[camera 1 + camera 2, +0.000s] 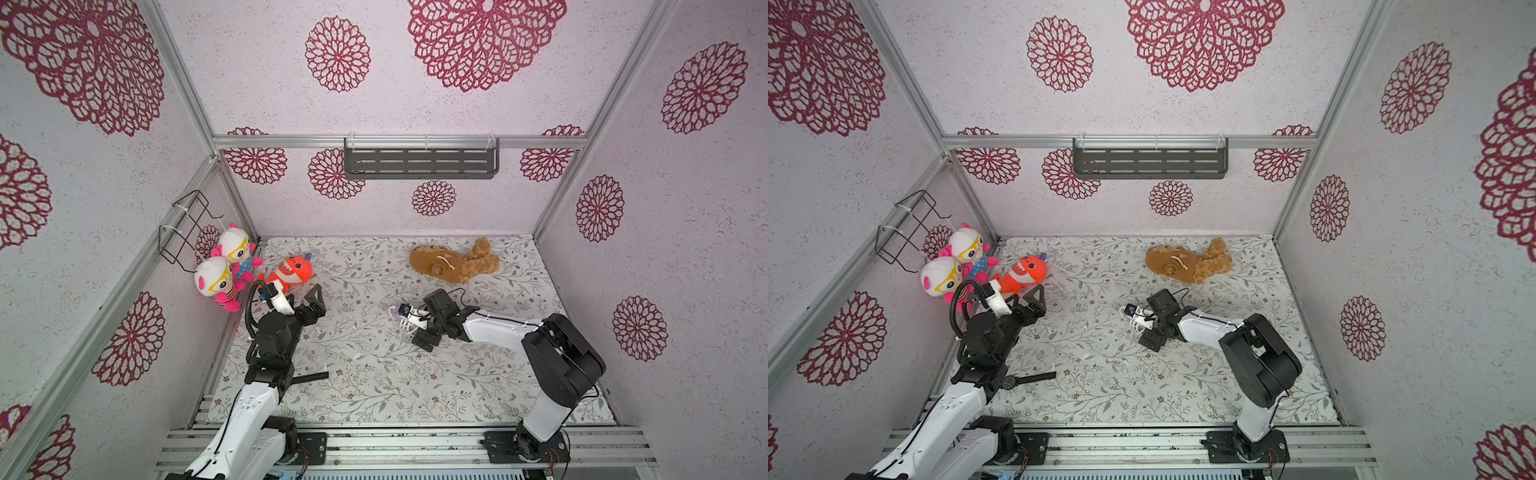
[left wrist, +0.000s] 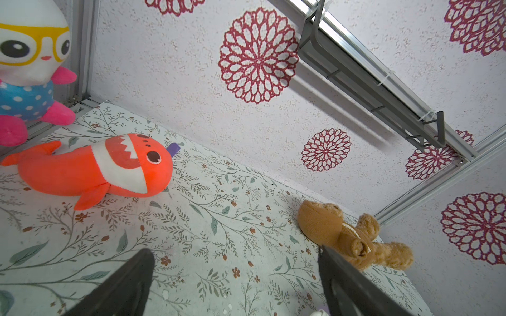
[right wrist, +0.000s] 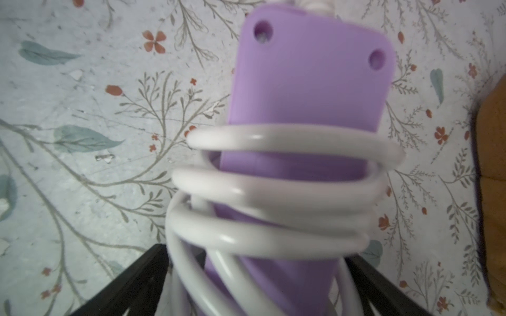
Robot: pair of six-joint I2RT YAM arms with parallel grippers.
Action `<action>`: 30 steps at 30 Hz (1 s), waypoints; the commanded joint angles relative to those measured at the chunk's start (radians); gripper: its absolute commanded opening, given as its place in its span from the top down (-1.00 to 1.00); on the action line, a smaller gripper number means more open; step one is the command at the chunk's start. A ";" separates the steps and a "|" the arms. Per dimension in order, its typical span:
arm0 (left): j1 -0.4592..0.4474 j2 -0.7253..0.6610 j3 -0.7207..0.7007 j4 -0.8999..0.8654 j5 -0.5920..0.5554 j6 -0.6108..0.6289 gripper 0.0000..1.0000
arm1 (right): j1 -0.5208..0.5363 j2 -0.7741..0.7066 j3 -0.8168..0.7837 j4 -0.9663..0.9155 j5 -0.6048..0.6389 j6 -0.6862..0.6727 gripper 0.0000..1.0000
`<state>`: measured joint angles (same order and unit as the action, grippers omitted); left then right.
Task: Unwrap the cord wrapped around the power strip
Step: Pick up the power strip from the center of the board.
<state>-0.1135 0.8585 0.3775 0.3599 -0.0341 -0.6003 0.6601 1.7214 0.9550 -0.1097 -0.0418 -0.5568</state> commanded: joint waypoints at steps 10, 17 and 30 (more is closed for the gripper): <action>-0.003 0.000 -0.009 0.018 0.020 -0.060 -0.95 | -0.048 0.041 0.055 -0.069 -0.062 -0.009 -0.03; -0.137 0.106 0.027 0.059 0.004 -0.198 -0.97 | -0.048 0.018 0.071 -0.043 -0.120 0.025 0.46; -0.477 0.496 0.258 0.286 -0.151 -0.348 -0.94 | -0.037 -0.213 -0.031 0.236 -0.300 0.238 0.63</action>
<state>-0.5644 1.3060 0.5922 0.5678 -0.1490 -0.8856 0.6197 1.5841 0.9131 -0.0238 -0.2611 -0.4026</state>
